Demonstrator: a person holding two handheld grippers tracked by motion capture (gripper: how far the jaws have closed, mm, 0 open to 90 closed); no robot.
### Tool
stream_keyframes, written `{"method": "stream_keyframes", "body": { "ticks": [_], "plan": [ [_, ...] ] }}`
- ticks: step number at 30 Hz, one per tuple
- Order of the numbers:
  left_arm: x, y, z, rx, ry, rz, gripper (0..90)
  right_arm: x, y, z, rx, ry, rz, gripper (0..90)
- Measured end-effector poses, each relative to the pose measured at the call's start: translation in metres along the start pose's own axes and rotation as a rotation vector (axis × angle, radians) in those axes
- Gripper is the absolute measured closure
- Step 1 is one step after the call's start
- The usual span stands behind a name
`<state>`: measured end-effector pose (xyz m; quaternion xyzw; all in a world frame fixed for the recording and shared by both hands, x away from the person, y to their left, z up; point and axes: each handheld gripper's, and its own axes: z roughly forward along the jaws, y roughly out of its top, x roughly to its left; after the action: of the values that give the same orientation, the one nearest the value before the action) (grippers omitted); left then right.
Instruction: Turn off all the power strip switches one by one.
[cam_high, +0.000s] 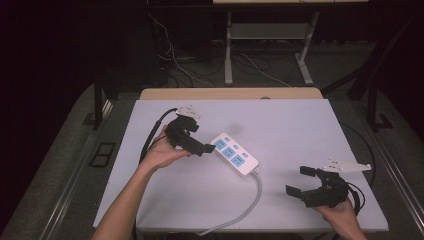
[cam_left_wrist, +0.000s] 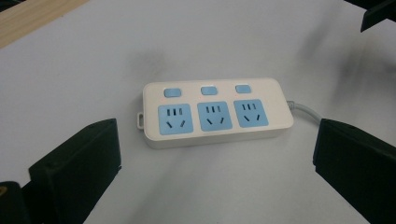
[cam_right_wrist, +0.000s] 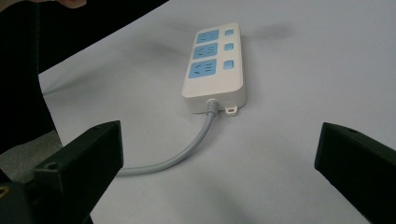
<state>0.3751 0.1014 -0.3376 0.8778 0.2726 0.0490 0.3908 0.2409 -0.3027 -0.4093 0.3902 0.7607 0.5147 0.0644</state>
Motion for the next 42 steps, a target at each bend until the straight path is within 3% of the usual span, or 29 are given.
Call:
{"method": "stream_keyframes", "body": {
  "ticks": [16,26,31,36,42],
  "plan": [
    [0.007,0.023,0.017,0.050,-0.015,0.034,5.9,-0.001,0.000,0.002,0.009,0.008,-0.002,1.0],
    [0.015,0.039,0.024,0.065,-0.023,0.039,15.6,-0.001,0.000,0.002,0.010,0.008,-0.001,1.0],
    [0.017,0.045,0.028,0.059,-0.021,0.042,24.9,-0.002,0.000,0.002,0.012,0.008,-0.001,0.9],
    [0.019,0.049,0.034,0.041,-0.006,0.043,42.6,-0.002,0.000,0.002,0.014,0.006,-0.002,1.0],
    [0.023,0.048,0.044,0.045,0.009,0.043,54.6,-0.003,0.000,0.002,0.015,0.006,-0.001,1.0]
  ]
}}
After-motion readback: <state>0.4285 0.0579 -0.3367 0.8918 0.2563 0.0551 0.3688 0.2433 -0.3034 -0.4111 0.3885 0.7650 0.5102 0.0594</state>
